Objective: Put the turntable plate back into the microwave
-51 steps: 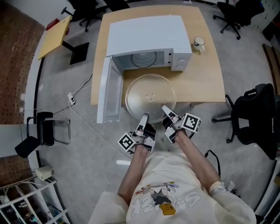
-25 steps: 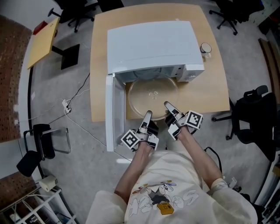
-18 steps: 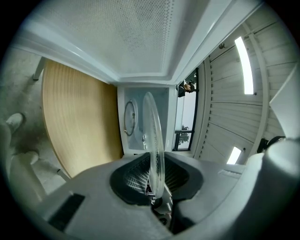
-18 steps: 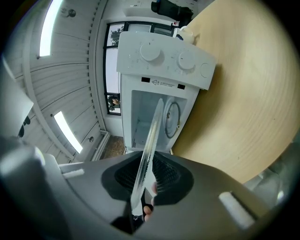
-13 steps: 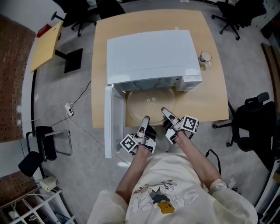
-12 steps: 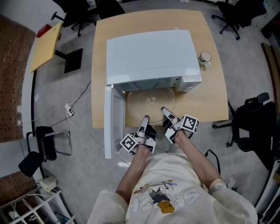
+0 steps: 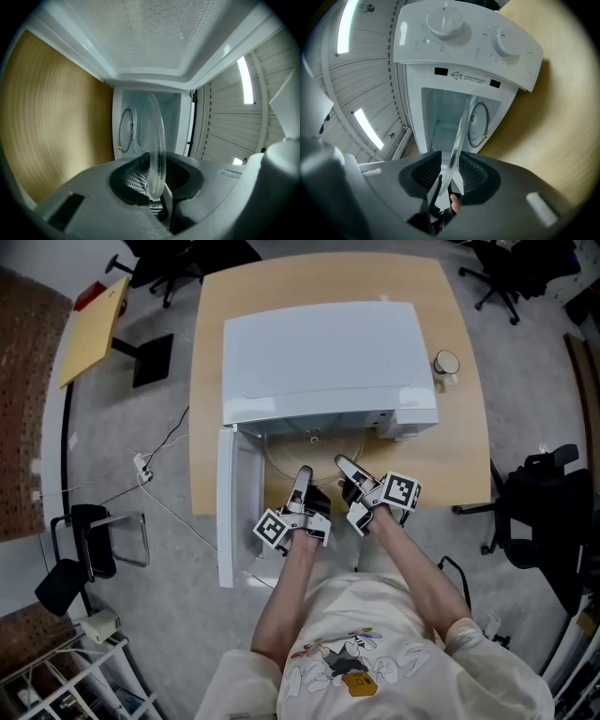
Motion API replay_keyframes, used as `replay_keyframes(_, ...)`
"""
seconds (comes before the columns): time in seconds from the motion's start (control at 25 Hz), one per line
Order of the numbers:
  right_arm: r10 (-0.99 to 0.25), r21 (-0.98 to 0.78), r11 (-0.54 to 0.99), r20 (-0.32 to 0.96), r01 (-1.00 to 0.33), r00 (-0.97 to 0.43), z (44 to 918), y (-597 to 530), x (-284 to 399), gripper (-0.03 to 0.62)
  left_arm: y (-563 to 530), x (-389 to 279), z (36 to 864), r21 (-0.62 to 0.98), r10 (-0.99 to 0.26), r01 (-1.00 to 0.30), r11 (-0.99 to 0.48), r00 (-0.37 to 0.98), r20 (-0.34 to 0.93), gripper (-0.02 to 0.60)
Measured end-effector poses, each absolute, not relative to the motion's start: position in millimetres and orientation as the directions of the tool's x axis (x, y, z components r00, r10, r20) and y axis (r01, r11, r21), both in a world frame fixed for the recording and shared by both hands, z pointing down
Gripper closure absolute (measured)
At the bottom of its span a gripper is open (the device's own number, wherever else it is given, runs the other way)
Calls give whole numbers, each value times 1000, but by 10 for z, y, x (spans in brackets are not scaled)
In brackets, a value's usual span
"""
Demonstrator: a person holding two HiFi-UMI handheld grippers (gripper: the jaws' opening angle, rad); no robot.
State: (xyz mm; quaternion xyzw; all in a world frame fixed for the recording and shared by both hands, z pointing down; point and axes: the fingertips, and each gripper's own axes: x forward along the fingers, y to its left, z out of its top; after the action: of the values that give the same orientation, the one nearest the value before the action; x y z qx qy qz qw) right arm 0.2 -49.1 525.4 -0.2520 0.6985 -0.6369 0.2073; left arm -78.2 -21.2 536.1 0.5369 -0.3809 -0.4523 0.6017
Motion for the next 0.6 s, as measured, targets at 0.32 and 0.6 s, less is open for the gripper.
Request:
replay_keyframes(0.32,-622,-990,-32,124,-134,-773,5574,-707,-40,517,-560,-848,5553,988,-959,150,26,283,-18,518)
replay_keyframes(0.6,-636,-996,-28,84,-85,-767,5598,-981,-98,528,-790,-887,5636,985,-968,170,39,253,-5,529)
